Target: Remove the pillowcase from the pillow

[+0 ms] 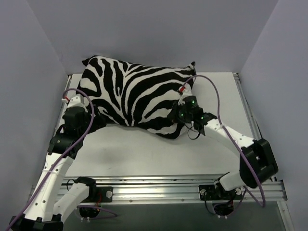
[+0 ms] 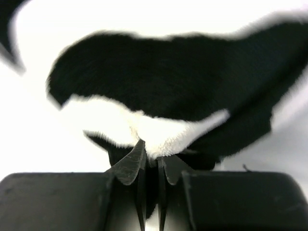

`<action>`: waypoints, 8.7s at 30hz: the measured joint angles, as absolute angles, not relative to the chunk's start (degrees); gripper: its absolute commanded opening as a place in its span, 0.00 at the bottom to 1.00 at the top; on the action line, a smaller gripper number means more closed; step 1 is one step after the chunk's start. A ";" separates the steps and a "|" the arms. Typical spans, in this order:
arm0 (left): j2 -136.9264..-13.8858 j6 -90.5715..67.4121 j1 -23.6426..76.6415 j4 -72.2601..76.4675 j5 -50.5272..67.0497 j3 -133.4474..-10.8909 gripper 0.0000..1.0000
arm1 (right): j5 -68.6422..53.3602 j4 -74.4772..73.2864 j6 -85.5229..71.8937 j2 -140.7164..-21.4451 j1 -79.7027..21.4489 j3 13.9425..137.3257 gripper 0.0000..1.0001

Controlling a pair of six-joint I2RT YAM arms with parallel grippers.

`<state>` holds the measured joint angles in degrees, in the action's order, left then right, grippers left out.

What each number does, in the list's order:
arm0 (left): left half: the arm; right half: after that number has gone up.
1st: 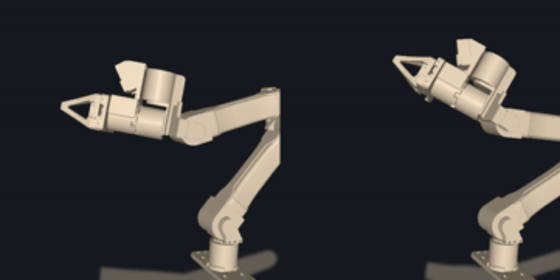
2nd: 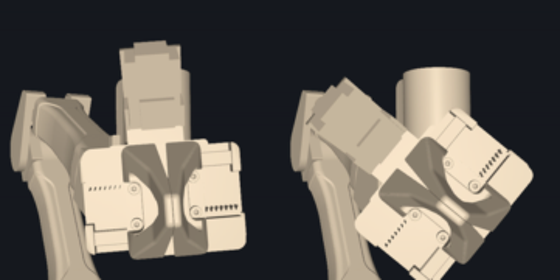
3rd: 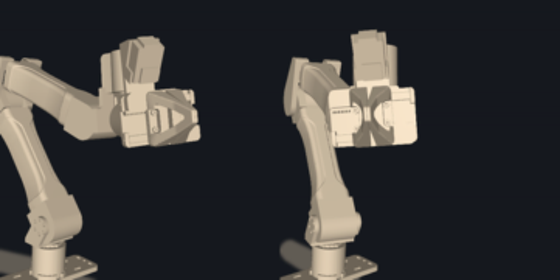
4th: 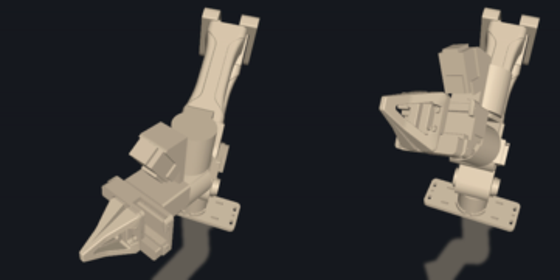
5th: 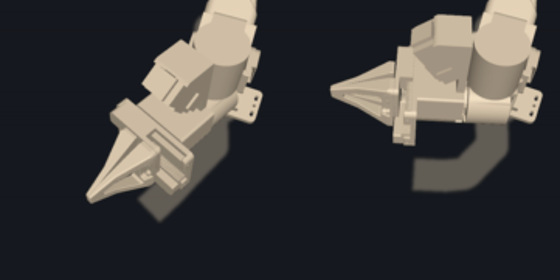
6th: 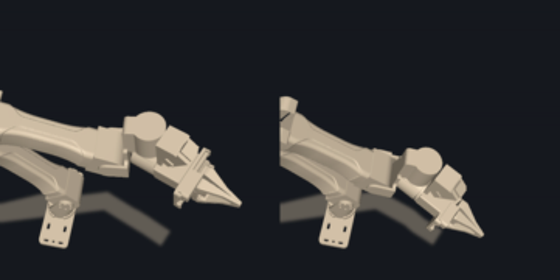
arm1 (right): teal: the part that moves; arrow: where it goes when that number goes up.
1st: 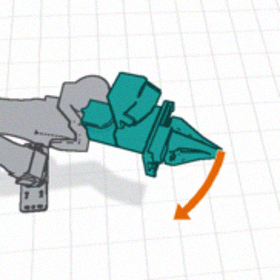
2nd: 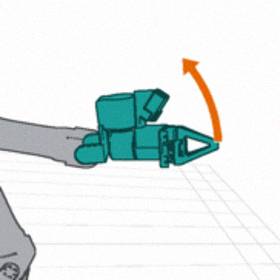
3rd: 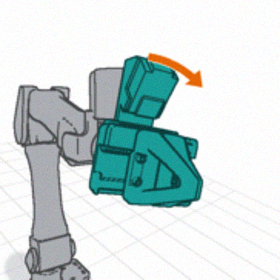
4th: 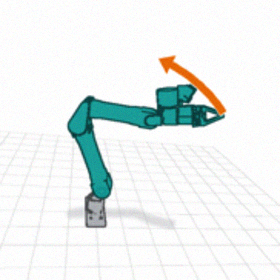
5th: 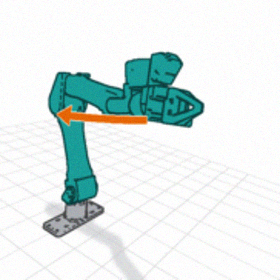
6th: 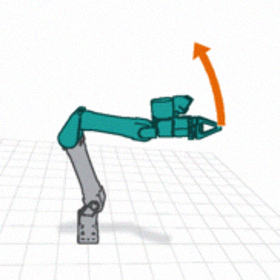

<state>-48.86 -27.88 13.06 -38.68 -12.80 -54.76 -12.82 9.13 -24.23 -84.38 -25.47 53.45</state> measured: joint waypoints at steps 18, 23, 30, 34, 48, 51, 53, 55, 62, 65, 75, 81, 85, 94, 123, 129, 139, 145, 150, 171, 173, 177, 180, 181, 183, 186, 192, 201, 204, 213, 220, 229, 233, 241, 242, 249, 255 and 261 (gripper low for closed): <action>-49.69 -29.58 12.75 -37.89 -13.23 -54.57 0.94 | 1.69 -8.27 -22.33 -71.46 -58.94 64.29 0.96; -51.29 -30.87 12.51 -36.73 -13.06 -53.74 0.94 | 5.32 -8.49 -18.79 -73.54 -45.52 73.36 0.98; -58.39 -34.57 11.92 -32.25 -9.87 -51.57 0.94 | 3.29 -7.53 -17.39 -86.70 -29.93 74.00 0.91; -64.82 -37.12 11.75 -27.00 -5.19 -50.37 0.94 | -0.75 -3.49 -18.02 -89.21 -29.58 66.37 0.88; -77.45 -39.66 13.54 -14.90 6.13 -55.02 0.94 | -2.81 -4.91 -24.08 -65.73 -34.13 49.15 0.89; -70.24 -39.90 13.74 -14.96 6.59 -53.15 0.94 | -2.48 -7.27 -24.14 -63.07 -34.20 49.43 0.91; -63.31 -39.90 12.69 -15.62 7.31 -51.79 0.94 | -2.48 -8.43 -24.05 -62.19 -34.28 50.57 0.92; -56.55 -40.03 9.47 -16.25 8.84 -50.63 0.94 | -2.48 -8.51 -23.83 -61.84 -34.30 52.27 0.95; -48.03 -43.51 0.60 -12.27 16.71 -38.09 0.94 | -4.32 -6.55 -22.04 -60.62 -34.65 55.00 0.97; -51.03 -47.66 -0.60 -5.93 20.47 -29.74 0.94 | -6.02 -6.44 -21.50 -60.62 -34.96 54.96 0.97; -58.81 -58.96 -1.28 20.08 22.09 -19.51 0.94 | -9.06 -4.95 -19.86 -59.53 -36.12 54.76 0.97; -67.37 -62.57 -1.28 31.16 21.85 -18.98 0.94 | -9.52 -4.80 -19.31 -59.55 -36.49 54.76 0.96; -71.92 -64.03 -1.28 36.29 21.96 -18.98 0.94 | -9.52 -4.40 -19.20 -59.55 -36.80 54.74 0.96; -80.03 -65.39 0.71 44.53 22.87 -20.05 0.95 | -9.37 -3.88 -19.18 -59.55 -37.21 52.97 0.96; -52.47 -37.12 3.31 -25.34 13.21 -69.60 0.02 | 3.92 -10.70 -18.11 -52.80 -37.23 59.92 0.95; -60.12 -30.65 6.20 -35.05 7.64 -82.81 0.02 | 6.59 -11.81 -18.13 -50.89 -37.23 61.41 0.96; -83.09 -28.53 23.81 -24.64 2.79 -80.95 0.42 | 8.36 -15.59 -19.05 -50.78 -37.23 61.41 0.96; -97.45 -27.90 25.43 -21.74 3.92 -92.33 0.81 | 9.39 -17.47 -19.88 -50.78 -37.23 62.06 0.96; -98.10 -27.20 25.63 -21.39 3.75 -99.88 0.96 | 10.92 -17.91 -20.88 -50.78 -37.23 62.59 0.96; -78.08 -38.54 21.43 -9.91 -9.37 -57.91 0.96 | 5.34 -5.37 -28.97 -73.49 -33.28 54.54 0.95; -73.34 -40.84 21.43 -7.33 -9.76 -52.38 0.96 | 4.05 -2.46 -28.42 -77.58 -33.01 54.98 0.94; -66.35 -43.35 21.43 -5.17 -9.85 -44.95 0.96 | 2.50 1.72 -27.14 -85.01 -31.20 58.46 0.93; -64.05 -42.87 21.43 -6.28 -9.80 -44.12 0.96 | 0.84 4.93 -26.52 -90.00 -29.45 61.76 0.93; -63.48 -42.50 21.43 -7.01 -9.76 -44.31 0.96 | 0.34 5.91 -26.24 -91.59 -28.99 63.05 0.93; -62.59 -40.91 21.43 -9.61 -9.39 -45.67 0.96 | -0.45 7.22 -25.54 -94.50 -28.08 65.84 0.93; -62.22 -37.69 21.67 -14.28 -7.97 -49.45 0.96 | -0.80 7.53 -25.02 -96.09 -27.77 68.40 0.95; -63.42 -28.91 28.60 -21.28 -6.15 -59.86 0.95 | 1.21 5.17 -25.52 -88.73 -27.77 67.11 0.98; -78.26 -12.49 50.68 -24.18 -16.78 -75.94 0.95 | 8.95 -0.32 -30.89 -66.70 -25.91 60.20 1.00; -84.38 -8.71 54.11 -24.82 -19.88 -79.59 0.95 | 10.94 -2.61 -32.88 -61.76 -24.93 56.99 1.00; -95.04 -1.63 57.93 -25.32 -27.11 -84.29 0.96 | 13.06 -8.40 -34.65 -54.92 -22.94 52.47 1.00; -99.09 1.43 59.55 -24.56 -33.54 -85.23 0.96 | 11.77 -8.25 -34.70 -54.46 -22.41 50.26 1.00; -99.11 1.65 58.78 -21.54 -42.35 -85.21 0.96 | 6.55 -4.99 -34.41 -57.06 -22.15 48.80 0.98; -98.78 1.63 57.32 -20.93 -43.11 -85.21 0.96 | 3.62 -2.55 -34.28 -60.07 -22.15 48.18 0.97; -97.38 1.13 54.72 -21.30 -45.52 -85.21 0.96 | -0.54 3.55 -35.07 -66.15 -22.17 47.24 0.94; -96.86 1.13 54.59 -21.32 -45.74 -85.21 0.96 | -0.99 4.54 -35.27 -66.78 -22.24 47.22 0.94; -94.41 1.17 54.02 -21.41 -47.42 -85.21 0.96 | -3.97 10.31 -36.64 -73.87 -25.32 47.27 0.93; -94.41 1.10 53.17 -21.96 -47.55 -85.21 0.97 | -4.73 12.43 -37.58 -78.06 -29.39 49.25 0.93; -94.17 -2.20 50.85 -23.35 -46.26 -84.71 0.92 | -3.79 13.74 -37.93 -78.46 -30.87 52.42 0.92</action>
<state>-94.17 -2.20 50.85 -23.35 -46.26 -84.71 -3.79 13.74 -37.93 -78.46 -30.87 52.42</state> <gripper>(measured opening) 0.969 0.926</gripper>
